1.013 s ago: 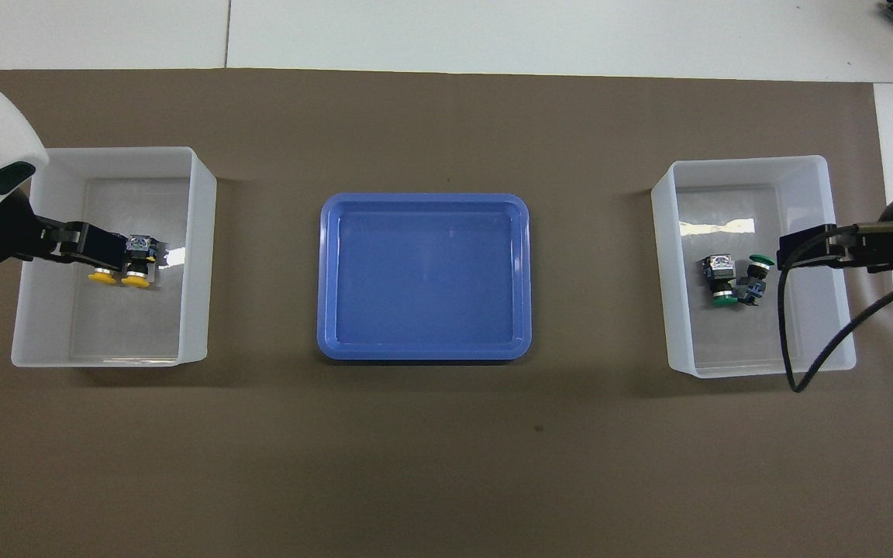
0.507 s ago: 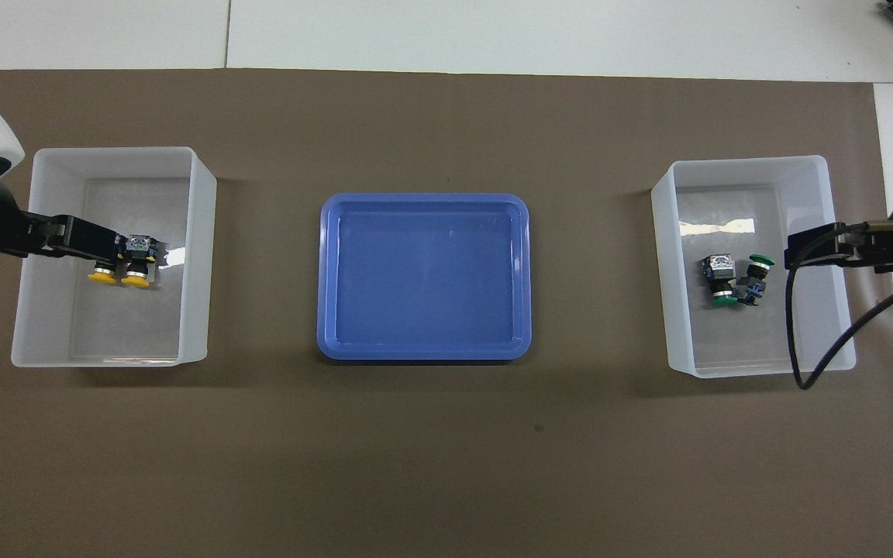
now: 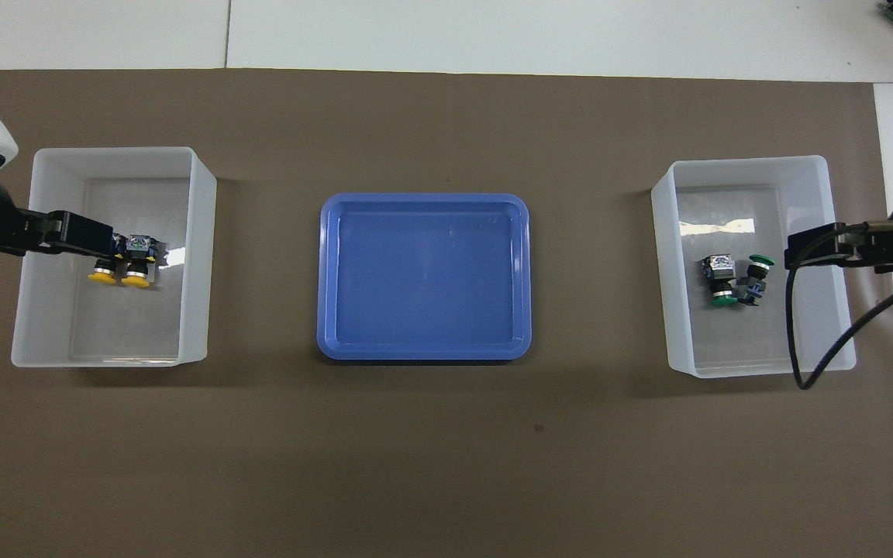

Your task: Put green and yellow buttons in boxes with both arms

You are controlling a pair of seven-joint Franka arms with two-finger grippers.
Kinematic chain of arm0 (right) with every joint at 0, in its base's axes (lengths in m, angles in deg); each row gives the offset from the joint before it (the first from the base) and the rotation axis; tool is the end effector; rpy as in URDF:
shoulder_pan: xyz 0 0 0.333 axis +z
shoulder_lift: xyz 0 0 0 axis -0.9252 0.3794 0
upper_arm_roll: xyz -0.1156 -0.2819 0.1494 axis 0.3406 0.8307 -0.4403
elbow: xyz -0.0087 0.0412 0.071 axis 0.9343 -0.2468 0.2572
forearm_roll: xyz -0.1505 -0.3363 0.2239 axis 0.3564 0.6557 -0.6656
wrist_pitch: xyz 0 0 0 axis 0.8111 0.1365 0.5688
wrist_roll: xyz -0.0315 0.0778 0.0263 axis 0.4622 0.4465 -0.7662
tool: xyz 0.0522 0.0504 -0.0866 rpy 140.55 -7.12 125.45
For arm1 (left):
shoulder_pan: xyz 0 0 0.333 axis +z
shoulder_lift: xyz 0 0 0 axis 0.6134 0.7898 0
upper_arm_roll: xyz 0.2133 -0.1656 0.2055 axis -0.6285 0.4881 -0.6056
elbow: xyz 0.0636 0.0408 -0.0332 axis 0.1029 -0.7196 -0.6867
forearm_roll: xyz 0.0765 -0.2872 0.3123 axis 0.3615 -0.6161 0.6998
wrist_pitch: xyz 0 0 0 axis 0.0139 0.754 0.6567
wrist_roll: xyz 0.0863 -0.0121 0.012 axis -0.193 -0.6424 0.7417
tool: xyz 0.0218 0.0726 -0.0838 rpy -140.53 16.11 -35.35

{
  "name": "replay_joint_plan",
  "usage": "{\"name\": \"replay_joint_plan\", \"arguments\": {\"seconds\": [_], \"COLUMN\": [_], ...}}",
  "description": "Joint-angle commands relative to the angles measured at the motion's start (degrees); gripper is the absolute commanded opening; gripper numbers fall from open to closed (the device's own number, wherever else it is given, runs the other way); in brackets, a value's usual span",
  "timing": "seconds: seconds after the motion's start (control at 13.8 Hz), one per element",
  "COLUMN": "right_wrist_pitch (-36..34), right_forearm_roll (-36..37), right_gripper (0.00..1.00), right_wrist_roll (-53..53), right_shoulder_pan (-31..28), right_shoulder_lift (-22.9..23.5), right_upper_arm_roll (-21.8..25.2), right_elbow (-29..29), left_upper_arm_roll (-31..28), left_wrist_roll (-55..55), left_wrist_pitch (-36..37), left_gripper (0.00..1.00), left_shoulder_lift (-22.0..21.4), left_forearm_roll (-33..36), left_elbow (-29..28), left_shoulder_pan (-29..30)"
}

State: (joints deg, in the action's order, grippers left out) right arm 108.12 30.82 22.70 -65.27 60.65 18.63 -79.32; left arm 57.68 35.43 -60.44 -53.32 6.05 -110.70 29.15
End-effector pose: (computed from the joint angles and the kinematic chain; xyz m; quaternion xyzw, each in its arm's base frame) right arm 0.5795 0.0016 0.6287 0.9987 -0.0485 0.0088 0.0101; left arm 0.5898 -0.0715 0.6270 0.9978 -0.0647 0.0041 0.0103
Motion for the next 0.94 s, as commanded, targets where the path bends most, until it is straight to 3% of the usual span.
{"name": "replay_joint_plan", "arguments": {"seconds": [0.0,0.87], "right_wrist_pitch": [-0.5,-1.1], "right_forearm_roll": [-1.8,-1.8], "right_gripper": [1.00,1.00], "right_wrist_roll": [1.6,2.1], "right_shoulder_pan": [-1.3,-1.3], "right_shoulder_lift": [0.4,0.0], "right_upper_arm_roll": [0.0,0.0], "right_elbow": [1.0,0.0], "left_upper_arm_roll": [0.0,-0.3], "left_wrist_roll": [0.5,0.6], "left_wrist_pitch": [-0.6,-0.6], "left_gripper": [1.00,1.00], "left_shoulder_lift": [-1.8,-1.9], "left_forearm_roll": [-0.4,-0.5], "left_elbow": [-2.3,-2.3], "left_shoulder_pan": [-0.4,0.4]}}
